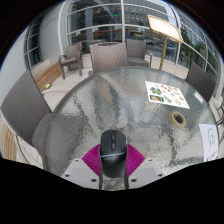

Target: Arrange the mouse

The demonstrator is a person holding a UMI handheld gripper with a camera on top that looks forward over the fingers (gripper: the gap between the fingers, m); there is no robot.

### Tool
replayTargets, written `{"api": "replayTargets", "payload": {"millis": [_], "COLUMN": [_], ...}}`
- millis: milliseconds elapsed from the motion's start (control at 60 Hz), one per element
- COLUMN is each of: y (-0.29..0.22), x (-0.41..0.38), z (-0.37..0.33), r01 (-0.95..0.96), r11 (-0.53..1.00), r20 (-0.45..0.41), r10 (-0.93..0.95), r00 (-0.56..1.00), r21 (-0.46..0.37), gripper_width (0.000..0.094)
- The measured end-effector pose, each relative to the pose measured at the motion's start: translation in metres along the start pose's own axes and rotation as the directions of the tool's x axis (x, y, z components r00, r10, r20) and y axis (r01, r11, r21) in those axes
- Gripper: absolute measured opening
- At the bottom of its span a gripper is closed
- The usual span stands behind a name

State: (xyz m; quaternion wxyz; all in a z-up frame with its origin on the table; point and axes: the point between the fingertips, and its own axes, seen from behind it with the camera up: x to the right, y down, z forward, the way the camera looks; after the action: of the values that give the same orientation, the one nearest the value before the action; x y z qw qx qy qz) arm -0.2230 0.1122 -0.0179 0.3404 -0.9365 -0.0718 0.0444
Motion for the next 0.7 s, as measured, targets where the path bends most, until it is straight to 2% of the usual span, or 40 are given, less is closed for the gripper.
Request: {"api": "replayTargets", "payload": {"millis": [67, 100, 200, 300, 383, 467, 583, 700], "y": [0.001, -0.007, -0.068, -0.141, -0.180, -0.201, -0.203, -0.165], "x": [0.000, 0.001, 0.032, 0.102, 0.166, 0.245, 0.346, 0.428], "z": [-0.004, -0.010, -0.062, -0.131, -0.184, -0.220, -0.233, -0.203], "r01": [0.016, 0.021, 0.027, 0.051, 0.059, 0.079, 0.078, 0.046], "r11": [0.999, 0.999, 0.997, 0.976, 0.949, 0.930, 0.924, 0.957], "r20": [0.030, 0.040, 0.043, -0.021, -0.057, -0.120, -0.169, -0.189], "r10": [-0.015, -0.019, -0.030, -0.047, -0.043, -0.038, -0.015, 0.009], "r00": [0.999, 0.999, 0.999, 0.999, 0.997, 0.992, 0.986, 0.982], "r21": [-0.038, -0.030, 0.069, 0.210, 0.311, 0.359, 0.373, 0.288], "gripper_width": [0.0287, 0.0289, 0.0290, 0.0289, 0.0290, 0.0289, 0.0289, 0.0288]}}
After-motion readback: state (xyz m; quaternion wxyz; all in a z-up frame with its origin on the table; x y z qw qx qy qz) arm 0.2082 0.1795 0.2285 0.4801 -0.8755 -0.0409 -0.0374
